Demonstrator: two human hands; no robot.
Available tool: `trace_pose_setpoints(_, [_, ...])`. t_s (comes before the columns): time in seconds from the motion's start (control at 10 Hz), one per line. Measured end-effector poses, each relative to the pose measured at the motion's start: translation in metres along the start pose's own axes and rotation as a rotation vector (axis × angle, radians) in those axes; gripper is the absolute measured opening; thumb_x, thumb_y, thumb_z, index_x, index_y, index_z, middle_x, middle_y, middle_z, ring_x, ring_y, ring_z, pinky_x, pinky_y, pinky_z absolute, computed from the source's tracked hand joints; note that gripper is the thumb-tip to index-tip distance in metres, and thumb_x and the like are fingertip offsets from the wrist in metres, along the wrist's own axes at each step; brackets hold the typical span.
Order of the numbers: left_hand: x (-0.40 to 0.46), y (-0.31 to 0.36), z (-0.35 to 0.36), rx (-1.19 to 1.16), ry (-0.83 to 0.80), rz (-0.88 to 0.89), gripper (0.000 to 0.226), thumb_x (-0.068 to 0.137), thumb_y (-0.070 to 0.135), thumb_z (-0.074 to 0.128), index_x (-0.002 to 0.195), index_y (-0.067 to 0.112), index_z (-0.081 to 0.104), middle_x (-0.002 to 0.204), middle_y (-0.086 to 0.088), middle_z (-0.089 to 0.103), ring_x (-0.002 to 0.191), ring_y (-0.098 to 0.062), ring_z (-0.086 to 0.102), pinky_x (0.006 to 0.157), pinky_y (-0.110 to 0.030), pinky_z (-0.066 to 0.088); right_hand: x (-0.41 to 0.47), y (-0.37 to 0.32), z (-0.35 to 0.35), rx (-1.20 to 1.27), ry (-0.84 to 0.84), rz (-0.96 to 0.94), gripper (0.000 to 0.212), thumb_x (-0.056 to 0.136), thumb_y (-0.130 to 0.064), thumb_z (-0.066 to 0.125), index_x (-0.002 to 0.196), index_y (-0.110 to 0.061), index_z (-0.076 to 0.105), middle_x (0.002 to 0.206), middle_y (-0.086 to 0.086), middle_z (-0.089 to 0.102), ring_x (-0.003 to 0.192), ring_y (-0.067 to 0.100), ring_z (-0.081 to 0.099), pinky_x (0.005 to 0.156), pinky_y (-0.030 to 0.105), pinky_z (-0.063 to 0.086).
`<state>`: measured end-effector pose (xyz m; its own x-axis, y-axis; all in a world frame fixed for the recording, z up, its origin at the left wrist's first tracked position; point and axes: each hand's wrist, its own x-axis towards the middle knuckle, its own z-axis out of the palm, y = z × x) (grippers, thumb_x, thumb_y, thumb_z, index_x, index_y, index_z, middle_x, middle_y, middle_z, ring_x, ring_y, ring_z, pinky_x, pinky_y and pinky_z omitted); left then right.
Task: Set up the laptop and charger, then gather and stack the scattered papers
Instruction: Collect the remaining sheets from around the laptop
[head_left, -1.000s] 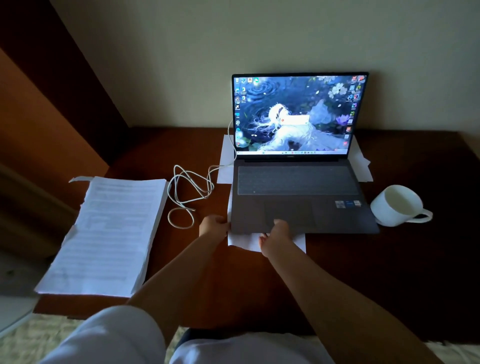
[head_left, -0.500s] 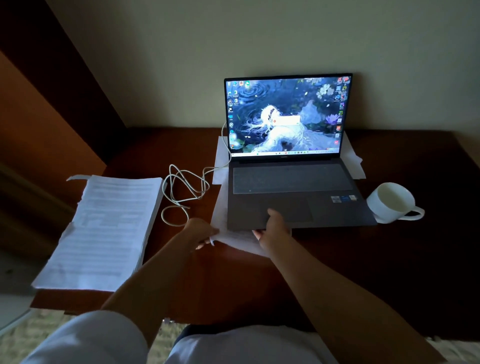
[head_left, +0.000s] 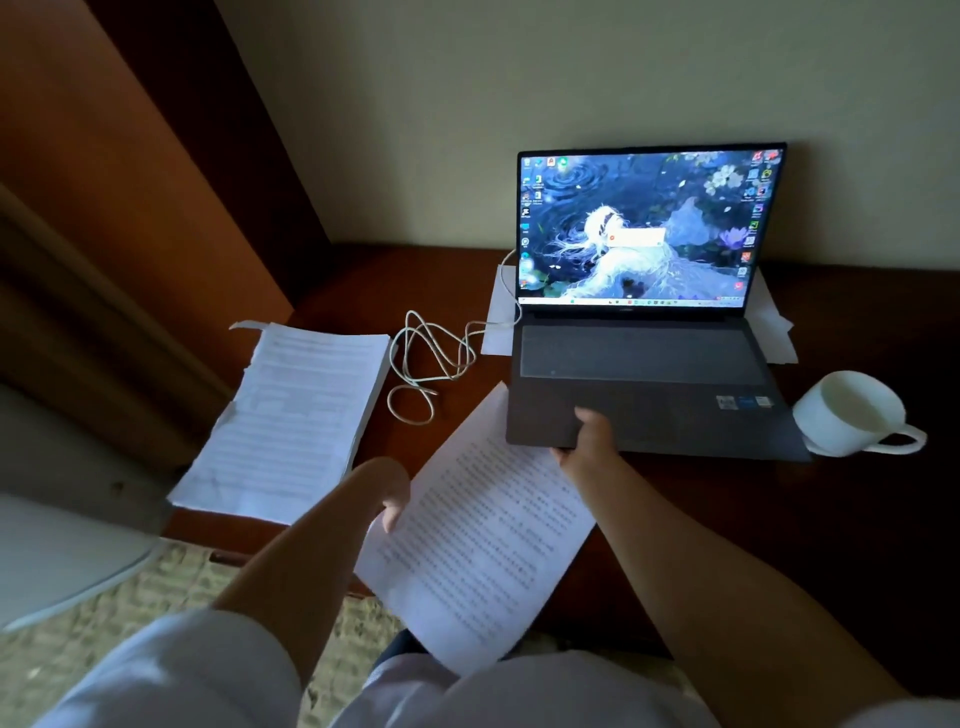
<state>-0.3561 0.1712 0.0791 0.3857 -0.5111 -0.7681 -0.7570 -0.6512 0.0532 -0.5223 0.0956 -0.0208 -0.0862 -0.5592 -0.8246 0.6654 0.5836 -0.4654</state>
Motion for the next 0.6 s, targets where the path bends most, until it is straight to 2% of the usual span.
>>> trace_pose_setpoints(0.1, [-0.01,-0.005,-0.002,-0.003,0.055,-0.04,0.026,0.09,-0.006,0.052,0.116,-0.008,0.053,0.106,-0.016,0.06,0.105,-0.02,0.06,0.058,-0.022,0.044,-0.002,0.002,-0.003,-0.029,0.057,-0.002,0.021,0.09,-0.017,0.058,0.107,-0.008,0.051,0.095,0.012,0.061,0.083,0.024,0.062,0.066,0.034,0.056])
trace_pose_setpoints(0.2, [0.06,-0.053,0.017,-0.1,0.024,-0.071,0.013,0.092,-0.002,0.044,0.096,-0.002,0.056,0.071,-0.008,0.044,0.096,-0.023,0.059,0.065,-0.022,0.04,-0.01,0.008,-0.001,-0.067,0.064,0.034,0.029,0.091,-0.018,0.058,0.117,-0.01,0.048,0.103,0.011,0.057,0.096,0.024,0.059,0.084,0.035,0.055])
trace_pose_setpoints(0.3, [0.055,-0.063,0.014,-0.237,0.002,-0.06,0.027,0.094,-0.002,0.038,0.114,-0.005,0.056,0.085,-0.006,0.053,0.115,-0.024,0.055,0.09,-0.027,0.046,-0.014,0.013,-0.002,-0.196,0.114,0.042,0.035,0.091,-0.017,0.059,0.123,-0.005,0.05,0.115,0.015,0.057,0.104,0.024,0.059,0.089,0.032,0.054])
trace_pose_setpoints(0.4, [0.037,-0.069,0.007,-0.412,-0.004,-0.06,0.02,0.094,-0.007,0.033,0.081,0.003,0.046,0.071,-0.005,0.04,0.094,-0.014,0.051,0.093,-0.023,0.044,-0.026,0.024,-0.002,-0.313,0.124,0.015,0.022,0.093,-0.018,0.057,0.113,-0.01,0.051,0.104,0.015,0.057,0.096,0.022,0.061,0.089,0.031,0.055])
trace_pose_setpoints(0.5, [0.043,-0.08,0.001,-0.424,-0.017,0.048,0.014,0.094,-0.001,0.039,0.083,0.005,0.045,0.084,-0.009,0.047,0.087,-0.024,0.049,0.084,-0.033,0.039,-0.033,0.034,-0.003,-0.354,0.149,-0.026,0.022,0.093,-0.017,0.057,0.112,-0.007,0.055,0.094,0.013,0.058,0.079,0.016,0.058,0.083,0.025,0.052])
trace_pose_setpoints(0.6, [0.051,-0.091,-0.004,-0.514,0.046,0.13,0.019,0.091,0.004,0.041,0.103,0.001,0.056,0.108,-0.017,0.054,0.095,-0.027,0.052,0.078,-0.032,0.041,-0.046,0.045,0.0,-0.377,0.166,-0.069,0.017,0.093,-0.012,0.056,0.107,-0.004,0.056,0.09,0.012,0.057,0.075,0.016,0.056,0.08,0.026,0.054])
